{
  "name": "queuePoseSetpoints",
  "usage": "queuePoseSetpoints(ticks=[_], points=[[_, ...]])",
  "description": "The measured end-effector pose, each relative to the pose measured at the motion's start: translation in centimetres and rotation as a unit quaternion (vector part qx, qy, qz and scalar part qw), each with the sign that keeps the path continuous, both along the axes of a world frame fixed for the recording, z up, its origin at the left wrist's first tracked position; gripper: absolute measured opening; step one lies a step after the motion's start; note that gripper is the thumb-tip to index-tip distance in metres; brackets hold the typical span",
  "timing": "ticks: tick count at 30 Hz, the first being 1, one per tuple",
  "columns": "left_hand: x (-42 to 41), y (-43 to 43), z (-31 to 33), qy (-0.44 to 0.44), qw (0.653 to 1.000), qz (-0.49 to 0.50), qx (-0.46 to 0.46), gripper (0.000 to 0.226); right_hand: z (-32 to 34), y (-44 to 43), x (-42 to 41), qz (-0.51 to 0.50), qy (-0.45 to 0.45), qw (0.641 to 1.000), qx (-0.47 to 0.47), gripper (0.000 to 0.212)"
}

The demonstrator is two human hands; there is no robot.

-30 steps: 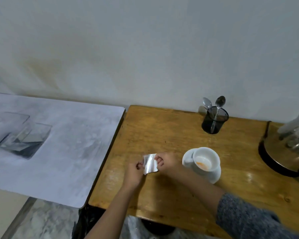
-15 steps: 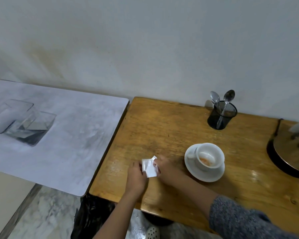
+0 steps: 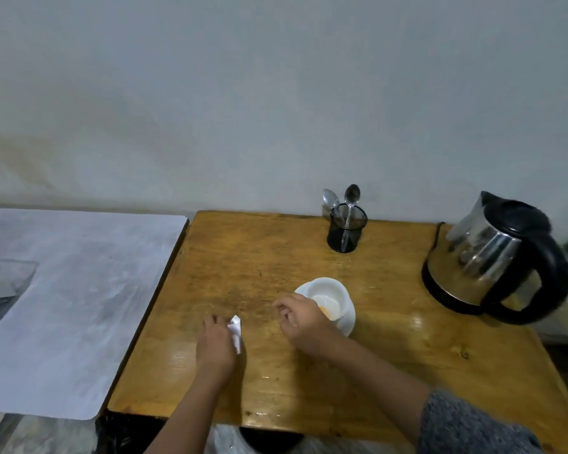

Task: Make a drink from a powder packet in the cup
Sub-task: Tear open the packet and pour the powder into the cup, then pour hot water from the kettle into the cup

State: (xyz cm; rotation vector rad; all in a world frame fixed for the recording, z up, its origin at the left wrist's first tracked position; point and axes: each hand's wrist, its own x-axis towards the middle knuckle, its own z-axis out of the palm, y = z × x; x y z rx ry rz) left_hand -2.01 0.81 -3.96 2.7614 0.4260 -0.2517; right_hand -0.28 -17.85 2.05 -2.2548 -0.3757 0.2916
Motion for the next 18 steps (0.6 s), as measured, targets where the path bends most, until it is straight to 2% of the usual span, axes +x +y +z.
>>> queuePoseSetpoints(ticks=[3, 6, 9, 12, 15, 18], points=[[1.4, -3.5, 1.2, -0.085, 0.992, -0.003, -0.098, 0.019, 3.2, -5.4, 0.9, -0.076, -0.052, 0.995, 0.043, 0.031], [2.3, -6.9, 1.9, -0.134, 0.969, -0.056, -0.198, 0.019, 7.1, -12.0, 1.6, -0.206, -0.134, 0.967, 0.064, 0.029], [2.2, -9.9, 2.5, -0.139, 0.953, -0.078, -0.258, 0.022, 10.2, -18.8, 1.6, -0.35, -0.232, 0.905, 0.063, 0.026], [1.5, -11.8, 2.5, -0.16, 0.935, -0.055, -0.311, 0.023, 11.2, -24.5, 0.9, -0.49, -0.284, 0.821, 0.073, 0.026], [1.4, -12.5, 1.8, -0.163, 0.932, -0.021, -0.325, 0.025, 10.3, -27.8, 0.2, -0.589, -0.268, 0.756, 0.105, 0.027], [1.5, -12.5, 1.1, -0.159, 0.935, -0.018, -0.316, 0.025, 8.5, -29.1, 0.1, -0.628, -0.169, 0.745, 0.149, 0.027]])
